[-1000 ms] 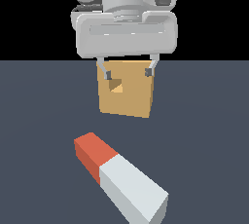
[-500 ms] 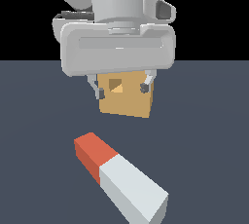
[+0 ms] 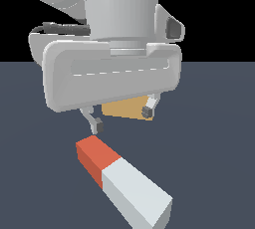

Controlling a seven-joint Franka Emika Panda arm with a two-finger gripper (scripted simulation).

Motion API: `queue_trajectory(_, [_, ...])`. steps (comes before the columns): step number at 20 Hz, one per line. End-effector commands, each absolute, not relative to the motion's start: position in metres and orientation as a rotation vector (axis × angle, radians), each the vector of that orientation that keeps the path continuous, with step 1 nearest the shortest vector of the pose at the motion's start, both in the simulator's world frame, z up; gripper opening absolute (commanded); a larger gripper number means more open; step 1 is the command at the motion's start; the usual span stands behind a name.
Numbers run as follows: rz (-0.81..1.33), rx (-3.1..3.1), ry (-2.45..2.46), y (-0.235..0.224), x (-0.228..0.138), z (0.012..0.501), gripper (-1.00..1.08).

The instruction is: Insert the peg into the horizontal hole in a box.

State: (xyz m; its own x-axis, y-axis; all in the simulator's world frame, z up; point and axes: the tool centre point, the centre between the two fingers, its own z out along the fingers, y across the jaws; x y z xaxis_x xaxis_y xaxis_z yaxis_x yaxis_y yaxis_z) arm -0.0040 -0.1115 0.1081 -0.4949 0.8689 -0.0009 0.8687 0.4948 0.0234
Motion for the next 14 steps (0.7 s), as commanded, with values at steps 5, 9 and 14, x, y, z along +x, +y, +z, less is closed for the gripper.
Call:
queue_trajectory(5, [0.017, 1.406, 2.803, -0.143, 0.0, 0.089, 1.0])
queue_trajectory(9, [0.009, 1.327, 2.844, -0.158, 0.003, 0.08, 1.0])
queue_trajectory(14, [0.002, 1.257, 2.879, -0.17, 0.007, 0.073, 1.0])
